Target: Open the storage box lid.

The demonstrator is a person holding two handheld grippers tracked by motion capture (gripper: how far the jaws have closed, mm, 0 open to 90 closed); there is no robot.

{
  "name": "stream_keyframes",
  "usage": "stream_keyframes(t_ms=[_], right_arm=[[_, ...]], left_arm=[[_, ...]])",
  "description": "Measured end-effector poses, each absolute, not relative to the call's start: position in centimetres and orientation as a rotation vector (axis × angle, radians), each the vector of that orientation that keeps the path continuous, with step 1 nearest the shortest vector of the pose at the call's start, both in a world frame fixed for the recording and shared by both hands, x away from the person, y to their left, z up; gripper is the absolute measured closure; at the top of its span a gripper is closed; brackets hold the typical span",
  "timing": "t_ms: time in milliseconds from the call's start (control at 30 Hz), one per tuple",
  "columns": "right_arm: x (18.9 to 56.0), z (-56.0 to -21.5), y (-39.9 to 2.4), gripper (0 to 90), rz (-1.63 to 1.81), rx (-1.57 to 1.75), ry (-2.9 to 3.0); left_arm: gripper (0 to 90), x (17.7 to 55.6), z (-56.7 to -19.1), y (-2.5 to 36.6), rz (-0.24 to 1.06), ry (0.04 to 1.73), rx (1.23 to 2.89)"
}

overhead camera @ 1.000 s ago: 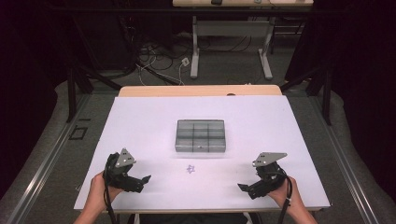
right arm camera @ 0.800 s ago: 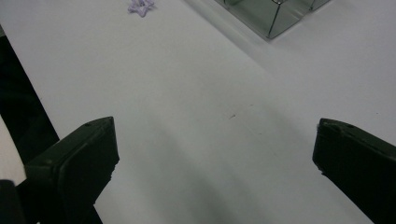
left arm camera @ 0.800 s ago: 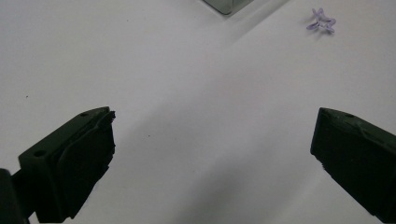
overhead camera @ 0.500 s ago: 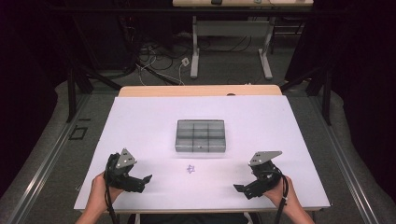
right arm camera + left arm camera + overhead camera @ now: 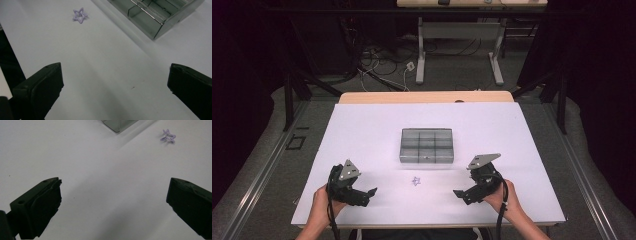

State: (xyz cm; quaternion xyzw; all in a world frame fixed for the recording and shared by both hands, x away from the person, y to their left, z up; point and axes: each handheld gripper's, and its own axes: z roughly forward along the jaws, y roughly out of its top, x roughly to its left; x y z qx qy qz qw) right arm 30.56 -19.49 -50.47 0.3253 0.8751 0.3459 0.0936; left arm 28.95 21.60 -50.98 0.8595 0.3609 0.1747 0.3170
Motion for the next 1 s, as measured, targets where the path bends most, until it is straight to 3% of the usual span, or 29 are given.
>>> stream_keyframes(t_ms=[600, 833, 900, 1000], right_arm=[[33.1, -50.9, -15.2, 1.6, 1.073, 0.937, 2.665], [34.4, -51.3, -13.2, 7.0, 1.062, 0.911, 2.671], [34.8, -51.3, -12.5, 15.0, 1.068, 0.928, 2.663], [35.0, -51.2, -12.0, 18.8, 1.069, 0.914, 2.650]], left_arm=[[0.0, 29.1, -51.0, 21.5, 0.435, 0.934, 2.281], [0.0, 29.0, -51.1, 21.5, 0.450, 0.936, 2.271], [0.0, 29.1, -51.1, 21.5, 0.451, 0.931, 2.265], [0.0, 29.1, -51.1, 21.4, 0.445, 0.937, 2.272]])
